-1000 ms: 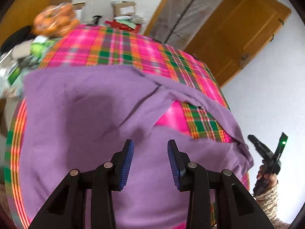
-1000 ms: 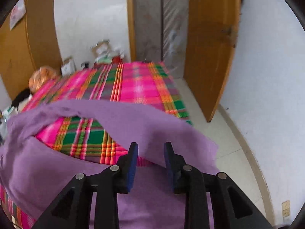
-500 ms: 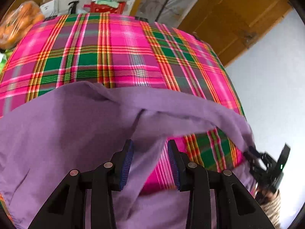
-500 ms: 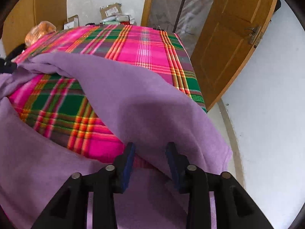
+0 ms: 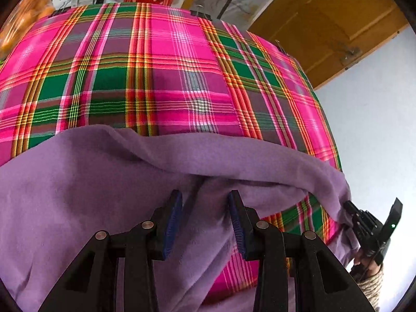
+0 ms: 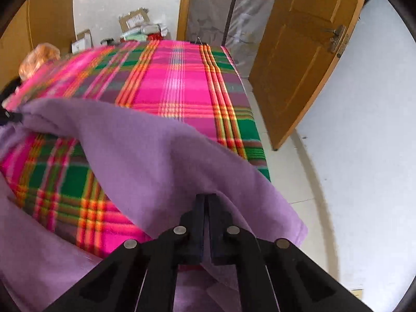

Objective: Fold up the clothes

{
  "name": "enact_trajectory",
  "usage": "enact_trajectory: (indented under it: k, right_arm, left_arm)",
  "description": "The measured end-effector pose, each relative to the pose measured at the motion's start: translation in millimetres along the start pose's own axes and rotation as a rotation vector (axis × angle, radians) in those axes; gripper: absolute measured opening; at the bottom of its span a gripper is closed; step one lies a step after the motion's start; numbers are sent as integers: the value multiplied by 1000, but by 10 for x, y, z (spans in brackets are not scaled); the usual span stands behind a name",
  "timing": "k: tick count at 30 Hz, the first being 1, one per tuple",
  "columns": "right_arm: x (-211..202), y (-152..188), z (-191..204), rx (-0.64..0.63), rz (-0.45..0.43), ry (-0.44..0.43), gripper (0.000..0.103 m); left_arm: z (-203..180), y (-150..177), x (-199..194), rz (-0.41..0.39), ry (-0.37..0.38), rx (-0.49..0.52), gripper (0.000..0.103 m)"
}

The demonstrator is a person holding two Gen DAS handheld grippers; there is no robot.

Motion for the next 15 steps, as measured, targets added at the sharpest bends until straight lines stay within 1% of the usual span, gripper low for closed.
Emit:
enact_trajectory:
  k: [2, 3, 4, 6, 8, 11, 13, 15]
  right_arm:
    - [-27, -15, 72, 8, -5, -62, 7]
    - [-34, -14, 128, -4, -7, -79, 18]
    - [-41, -12, 183, -16, -9, -96, 31]
    - [-56, -8, 294, -40, -12, -131, 40]
    - [-64, 25, 429, -86, -10, -158, 41]
    - [-7, 147, 519, -156, 18, -108, 44]
    - [26, 186, 491, -168, 27, -91, 49]
    - [38, 186, 395, -132, 31, -107, 50]
  left_arm:
    - [4, -35, 9, -10, 3, 1, 38]
    - [11, -59, 9, -16, 5, -6, 38]
    - [19, -84, 10, -21, 8, -13, 38]
    - [34, -133, 11, -33, 12, -27, 38]
    - [50, -182, 12, -44, 16, -41, 38]
    - [89, -222, 23, -49, 16, -57, 38]
    - [113, -231, 31, -50, 18, -66, 38]
    - [132, -231, 39, -50, 15, -71, 38]
Point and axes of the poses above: each gripper's, at about its wrist camera, not at the fingertips, and x roughly the way its jaws point, z to its left, y to its underside, the point moved 10 cm from there along x, roughly the way its jaws point, and after that the axes turned 3 degrees about -y, right-handed, at the moved point
